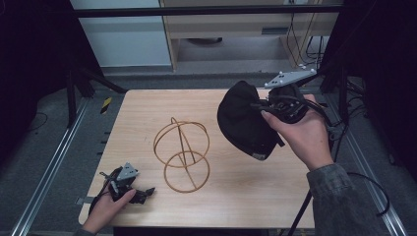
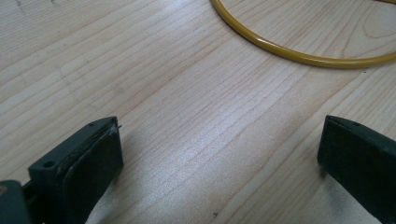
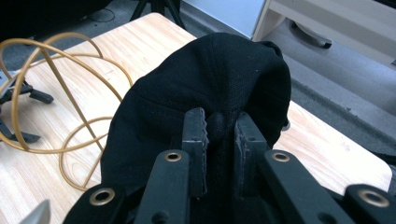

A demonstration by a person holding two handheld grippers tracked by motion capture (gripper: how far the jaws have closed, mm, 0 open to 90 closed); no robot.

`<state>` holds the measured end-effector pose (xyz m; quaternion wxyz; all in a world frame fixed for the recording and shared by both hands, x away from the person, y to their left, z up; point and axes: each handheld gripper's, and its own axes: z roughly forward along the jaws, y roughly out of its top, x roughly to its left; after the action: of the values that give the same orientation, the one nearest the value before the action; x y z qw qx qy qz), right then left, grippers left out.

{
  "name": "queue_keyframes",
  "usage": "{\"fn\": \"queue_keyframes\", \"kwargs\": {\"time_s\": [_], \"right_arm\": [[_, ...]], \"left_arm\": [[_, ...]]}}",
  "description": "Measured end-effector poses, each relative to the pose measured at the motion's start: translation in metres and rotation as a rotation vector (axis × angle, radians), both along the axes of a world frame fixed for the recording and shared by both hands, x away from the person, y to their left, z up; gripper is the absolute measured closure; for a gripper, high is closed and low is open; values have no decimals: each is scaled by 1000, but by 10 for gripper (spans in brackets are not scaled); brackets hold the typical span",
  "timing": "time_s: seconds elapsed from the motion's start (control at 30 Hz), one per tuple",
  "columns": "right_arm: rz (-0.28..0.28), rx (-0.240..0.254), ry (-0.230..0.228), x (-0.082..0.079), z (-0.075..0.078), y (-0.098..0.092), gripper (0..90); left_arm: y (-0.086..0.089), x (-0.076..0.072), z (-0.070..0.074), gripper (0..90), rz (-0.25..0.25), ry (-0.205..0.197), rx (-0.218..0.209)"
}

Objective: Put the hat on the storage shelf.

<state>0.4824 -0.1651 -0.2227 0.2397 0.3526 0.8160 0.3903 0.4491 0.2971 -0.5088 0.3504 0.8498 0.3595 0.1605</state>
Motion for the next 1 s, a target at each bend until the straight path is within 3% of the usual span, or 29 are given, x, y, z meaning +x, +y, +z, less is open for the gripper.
{"fn": "queue_keyframes", "kwargs": {"time_s": [0.47,0.53,1.0], "right_arm": [[55,53,-39,-5,28,22,781],[77,86,-36,-5,34,27,781],[121,75,-70,-4,53,58,781]], "left_arm": [[0,0,0,0,-1,2,2],[0,0,0,0,-1,2,2],[0,0,0,0,1,0,1]]}}
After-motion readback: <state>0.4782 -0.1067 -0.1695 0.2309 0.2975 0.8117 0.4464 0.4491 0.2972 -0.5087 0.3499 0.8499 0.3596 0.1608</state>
